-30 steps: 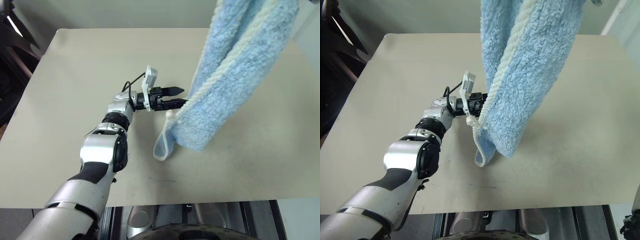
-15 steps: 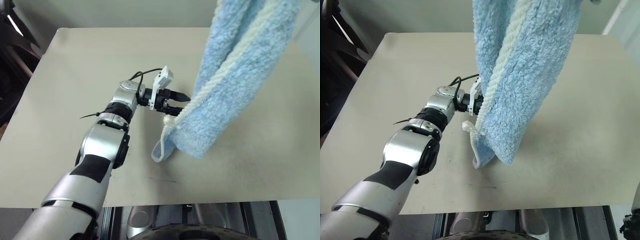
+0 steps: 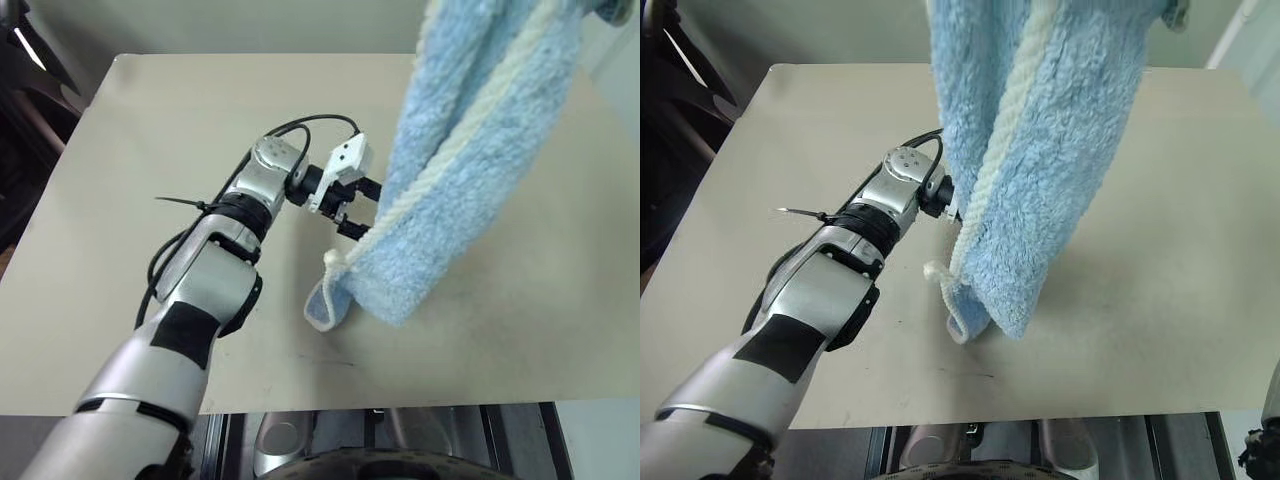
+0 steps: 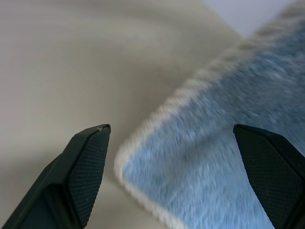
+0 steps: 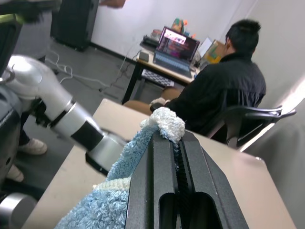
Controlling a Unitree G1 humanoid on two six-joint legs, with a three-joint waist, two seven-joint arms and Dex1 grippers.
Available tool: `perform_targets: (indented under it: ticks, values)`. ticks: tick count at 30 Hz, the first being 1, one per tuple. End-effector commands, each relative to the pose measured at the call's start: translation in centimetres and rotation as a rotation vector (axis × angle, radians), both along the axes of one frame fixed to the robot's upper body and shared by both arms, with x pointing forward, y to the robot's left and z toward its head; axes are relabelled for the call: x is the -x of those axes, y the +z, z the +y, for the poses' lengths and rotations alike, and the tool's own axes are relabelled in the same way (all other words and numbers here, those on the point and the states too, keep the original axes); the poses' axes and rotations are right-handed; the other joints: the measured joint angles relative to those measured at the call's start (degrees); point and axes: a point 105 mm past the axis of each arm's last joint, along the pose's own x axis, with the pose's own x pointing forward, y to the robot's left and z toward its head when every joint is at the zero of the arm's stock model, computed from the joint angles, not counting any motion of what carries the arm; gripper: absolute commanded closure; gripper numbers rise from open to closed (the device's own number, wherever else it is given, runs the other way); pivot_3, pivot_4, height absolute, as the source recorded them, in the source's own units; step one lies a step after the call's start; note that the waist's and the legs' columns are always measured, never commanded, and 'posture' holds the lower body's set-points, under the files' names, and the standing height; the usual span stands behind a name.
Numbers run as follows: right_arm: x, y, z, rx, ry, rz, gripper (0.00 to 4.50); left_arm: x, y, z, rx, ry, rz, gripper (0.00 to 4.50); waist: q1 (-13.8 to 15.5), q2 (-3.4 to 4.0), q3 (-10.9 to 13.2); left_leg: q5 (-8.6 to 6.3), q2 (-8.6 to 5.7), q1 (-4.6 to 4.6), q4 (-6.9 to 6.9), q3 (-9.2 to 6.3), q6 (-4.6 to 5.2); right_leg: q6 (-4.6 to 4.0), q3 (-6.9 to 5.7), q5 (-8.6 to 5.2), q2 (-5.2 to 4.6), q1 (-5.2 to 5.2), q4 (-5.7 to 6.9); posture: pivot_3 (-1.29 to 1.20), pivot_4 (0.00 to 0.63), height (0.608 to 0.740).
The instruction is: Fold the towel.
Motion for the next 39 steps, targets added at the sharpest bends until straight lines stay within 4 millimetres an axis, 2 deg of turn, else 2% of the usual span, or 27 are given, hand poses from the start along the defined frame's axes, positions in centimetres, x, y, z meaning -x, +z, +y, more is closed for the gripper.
perform_targets:
  ticks: [1, 4, 7, 11, 14, 16, 18, 20, 21, 23, 24, 25, 27, 30, 33, 35, 39]
  values:
    - [-1.6, -0.4, -0.6, 0.022, -0.098, -0.074, 4.47, 0.9, 1.4, -0.1, 0.024, -0.107, -0.059, 0.0, 0.0, 0.0, 0.0, 0.0, 0.0, 0.0, 0.03, 0.0, 0.0, 0.01, -0.01, 0.01, -0.01, 0.01, 0.0, 0.0, 0.15, 0.733]
    - [-4.3, -0.8, -1.4, 0.016, -0.218, -0.115, 4.47, 0.6, 2.2, 0.7, 0.08, -0.073, -0.034, 0.0, 0.0, 0.0, 0.0, 0.0, -0.01, -0.02, 0.14, 0.0, 0.04, 0.08, -0.03, 0.11, -0.02, 0.02, 0.01, 0.0, 0.15, 0.733]
    - [-6.2, 0.0, -1.6, -0.044, -0.301, -0.199, 4.47, 0.2, 2.6, 1.7, 0.13, -0.029, -0.006, 0.0, 0.0, 0.0, 0.0, 0.02, -0.01, -0.03, 0.22, 0.01, 0.09, 0.12, -0.04, 0.2, -0.03, 0.02, 0.01, 0.0, 0.15, 0.733]
    - [-8.8, -0.2, -1.7, -0.021, -0.405, -0.404, 4.47, -0.5, 2.5, 4.4, 0.184, 0.073, 0.045, 0.0, -0.3, 0.01, 0.0, 0.03, 0.03, 0.0, 0.21, -0.02, 0.1, 0.06, -0.09, 0.26, -0.04, 0.02, 0.01, 0.0, 0.15, 0.733]
    - [-10.1, 0.8, -1.4, -0.059, -0.464, -0.502, 4.47, -0.8, 2.8, 5.4, 0.223, 0.113, 0.055, 0.0, -0.5, 0.01, 0.0, 0.03, 0.05, 0.01, 0.23, -0.04, 0.09, 0.0, -0.17, 0.32, -0.05, 0.0, 0.02, 0.0, 0.15, 0.733]
    - [-10.5, 2.8, -0.7, -0.16, -0.484, -0.588, 4.47, -1.2, 3.4, 6.5, 0.274, 0.16, 0.056, 0.0, -0.6, 0.02, 0.0, 0.06, 0.05, -0.02, 0.25, -0.06, 0.09, -0.01, -0.21, 0.35, -0.05, -0.01, 0.01, 0.0, 0.15, 0.733]
    - [-9.0, 5.6, 0.4, -0.339, -0.419, -0.605, 4.47, -1.8, 4.4, 7.9, 0.344, 0.222, 0.044, 0.0, -0.7, 0.03, 0.0, 0.08, 0.05, -0.05, 0.23, -0.06, 0.09, -0.06, -0.22, 0.38, -0.06, -0.07, 0.03, 0.0, 0.15, 0.733]
    - [-8.0, 6.8, 0.9, -0.412, -0.366, -0.571, 4.47, -2.1, 4.9, 8.4, 0.377, 0.25, 0.034, 0.0, -0.7, 0.03, 0.0, 0.1, 0.05, -0.09, 0.11, -0.05, 0.05, -0.09, -0.24, 0.38, -0.06, -0.14, 0.01, 0.0, 0.15, 0.733]
    - [-5.6, 7.8, 0.7, -0.466, -0.246, -0.442, 4.47, -3.0, 5.6, 9.9, 0.424, 0.355, 0.011, 0.0, -0.6, 0.03, 0.0, 0.11, 0.05, -0.11, 0.05, -0.09, 0.04, -0.1, -0.26, 0.37, -0.06, -0.14, -0.01, 0.0, 0.15, 0.733]
    - [-1.2, 8.5, 0.0, -0.469, -0.019, -0.262, 4.47, -4.4, 7.1, 13.0, 0.533, 0.55, 0.003, 0.0, -0.5, 0.02, 0.0, 0.17, 0.05, -0.28, -0.03, -0.13, -0.07, -0.13, -0.32, 0.23, -0.05, -0.23, -0.08, 0.0, 0.15, 0.733]
    - [0.1, 7.6, -0.7, -0.406, 0.045, -0.21, 4.47, -4.7, 7.3, 14.6, 0.557, 0.627, 0.002, 0.0, -0.5, -0.02, 0.0, 0.33, 0.04, -0.53, -0.04, -0.11, -0.37, -0.13, -0.33, 0.2, -0.04, -0.43, -0.13, 0.0, 0.15, 0.733]
    - [0.5, 6.5, -1.3, -0.345, 0.062, -0.186, 4.47, -4.9, 7.1, 15.6, 0.554, 0.673, -0.003, 0.0, -0.4, -0.16, -0.1, 0.51, 0.04, -0.8, -0.06, -0.09, -0.69, -0.12, -0.34, 0.07, -0.03, -0.65, -0.13, 0.0, 0.15, 0.733]
    - [0.2, 4.4, -2.3, -0.24, 0.037, -0.135, 4.47, -5.0, 6.6, 16.9, 0.53, 0.735, -0.013, 0.0, -0.2, -0.23, -0.1, 0.39, 0.0, -0.96, -0.02, -0.23, -0.85, -0.24, -0.41, -0.29, -0.06, -0.71, -0.16, 0.0, 0.15, 0.733]
    - [-3.0, -0.7, -4.5, -0.015, -0.149, -0.089, 4.47, -5.1, 6.4, 18.1, 0.542, 0.795, -0.005, 0.0, 0.0, -0.22, -0.1, 0.22, -0.19, -0.64, -0.02, -0.3, -0.79, -0.29, -0.41, -0.54, -0.24, -0.43, -0.08, 0.0, 0.15, 0.733]
    - [-5.9, -4.7, -6.4, 0.181, -0.31, -0.131, 4.47, -5.1, 6.4, 17.8, 0.548, 0.78, 0.0, 0.0, 0.1, -0.06, 0.0, 0.28, -0.37, -0.45, -0.01, -0.33, -0.69, -0.02, -0.48, -0.37, -0.5, -0.31, 0.05, 0.0, 0.15, 0.733]
    - [-7.0, -5.5, -7.0, 0.196, -0.349, -0.166, 4.47, -4.9, 6.6, 17.0, 0.558, 0.733, 0.017, 0.0, 0.0, 0.0, 0.0, 0.46, -0.51, -0.47, -0.09, -0.26, -0.57, 0.04, -0.54, -0.19, -0.66, -0.43, 0.13, 0.0, 0.15, 0.733]
    - [-8.8, -5.0, -7.1, 0.141, -0.421, -0.231, 4.47, -4.2, 6.1, 14.9, 0.525, 0.601, 0.046, 0.0, -0.6, 0.04, 0.0, 0.7, -0.58, -0.42, -0.16, -0.18, -0.3, 0.13, -0.56, 0.12, -0.86, -0.4, 0.11, 0.0, 0.15, 0.733]
